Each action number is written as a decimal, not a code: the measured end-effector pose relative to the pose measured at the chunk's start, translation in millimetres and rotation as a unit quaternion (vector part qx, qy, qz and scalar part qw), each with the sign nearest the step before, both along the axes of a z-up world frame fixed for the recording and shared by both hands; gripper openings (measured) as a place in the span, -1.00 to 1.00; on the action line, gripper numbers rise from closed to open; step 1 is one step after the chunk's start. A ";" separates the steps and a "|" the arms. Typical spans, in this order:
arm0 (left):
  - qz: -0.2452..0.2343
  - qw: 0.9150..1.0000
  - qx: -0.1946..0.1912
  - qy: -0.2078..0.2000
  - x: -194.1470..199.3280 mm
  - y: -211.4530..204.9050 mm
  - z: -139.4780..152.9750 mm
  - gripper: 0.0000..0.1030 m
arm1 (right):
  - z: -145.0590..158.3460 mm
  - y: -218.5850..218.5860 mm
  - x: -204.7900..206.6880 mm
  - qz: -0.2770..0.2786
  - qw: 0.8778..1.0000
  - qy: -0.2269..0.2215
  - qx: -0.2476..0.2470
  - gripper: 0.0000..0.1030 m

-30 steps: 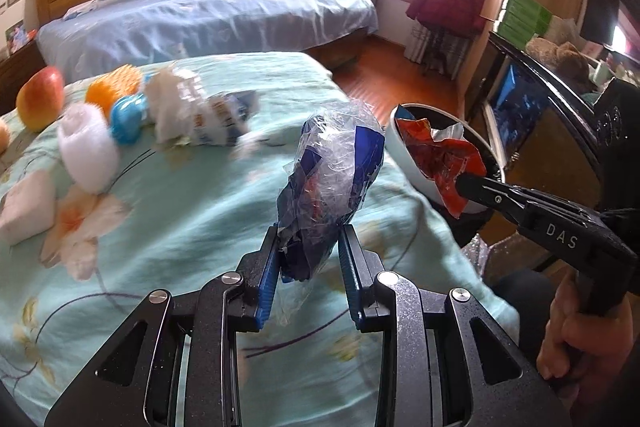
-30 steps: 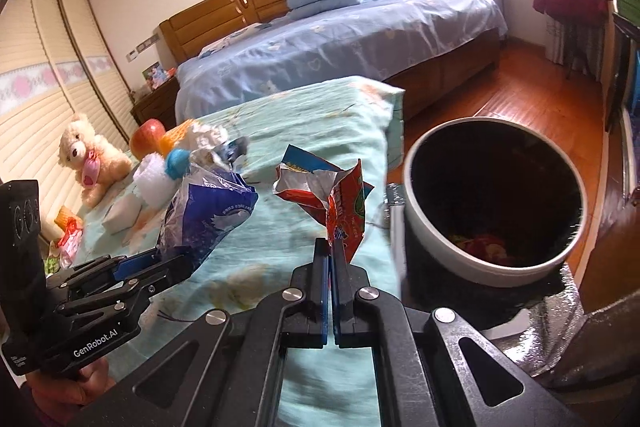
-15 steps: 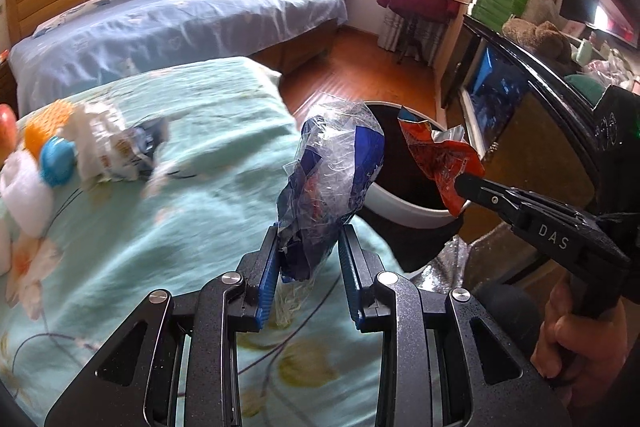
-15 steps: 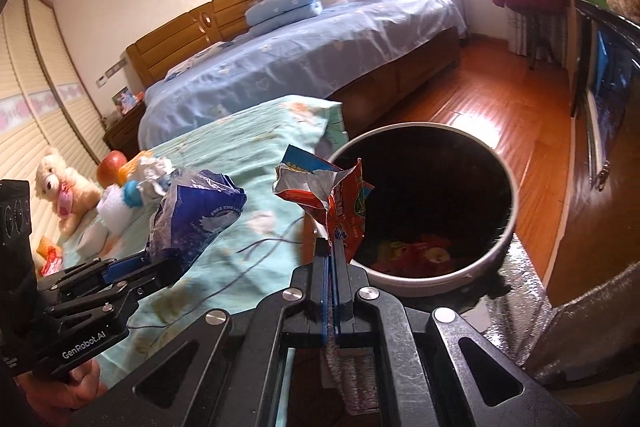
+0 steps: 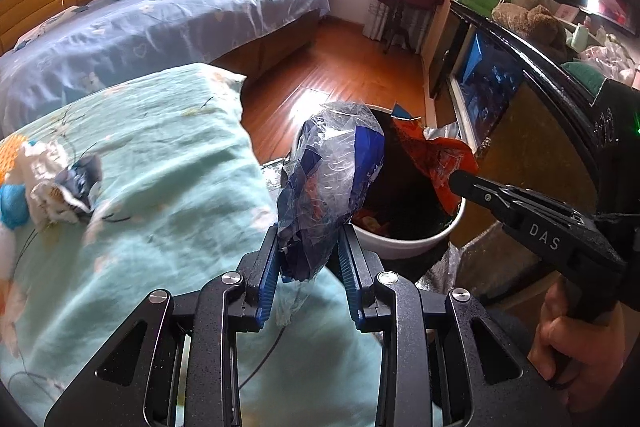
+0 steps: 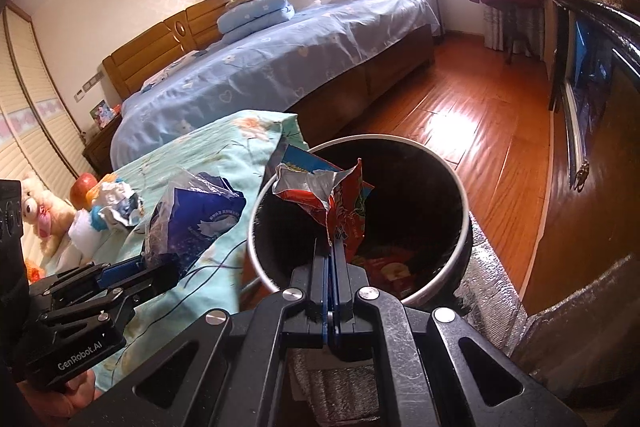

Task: Collect trash
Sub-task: 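Carry the plastic bag and red packet with both tools over the bin, then open both tools to drop the bag and packet into the bin, then move both open tools back toward the trash on the bed, then grasp the white foam fruit net with the left tool while the right tool grasps the crumpled paper wrapper, then carry the foam net and paper wrapper with both tools over the bin, then open both tools to drop the foam net and wrapper into the bin, then move both open tools back toward the remaining trash on the bed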

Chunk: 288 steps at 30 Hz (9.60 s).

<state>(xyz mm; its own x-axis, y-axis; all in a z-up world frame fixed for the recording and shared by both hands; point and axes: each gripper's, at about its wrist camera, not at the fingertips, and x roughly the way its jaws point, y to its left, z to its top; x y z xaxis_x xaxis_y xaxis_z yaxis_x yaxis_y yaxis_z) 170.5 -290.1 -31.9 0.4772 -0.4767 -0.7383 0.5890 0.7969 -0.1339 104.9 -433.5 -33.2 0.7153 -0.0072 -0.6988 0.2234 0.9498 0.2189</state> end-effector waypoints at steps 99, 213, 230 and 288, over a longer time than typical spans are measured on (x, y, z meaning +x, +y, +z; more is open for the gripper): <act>0.267 0.964 -0.016 -0.003 19.4 258.6 -20.3 0.44 | -17.8 191.8 71.5 0.167 0.985 0.025 0.021 0.75; 0.016 1.000 -0.006 -0.012 -16.7 20.4 4.8 -0.59 | -1.0 6.6 -1.6 0.009 0.999 -0.014 0.036 -0.71; -0.014 1.000 0.007 -0.011 -2.1 -21.9 3.0 -0.59 | -7.1 -23.5 15.0 -0.010 0.999 -0.004 0.042 -0.71; 0.174 0.984 -0.033 0.027 -15.7 162.4 -20.5 0.17 | -6.8 99.6 31.8 0.104 0.993 0.007 0.058 0.67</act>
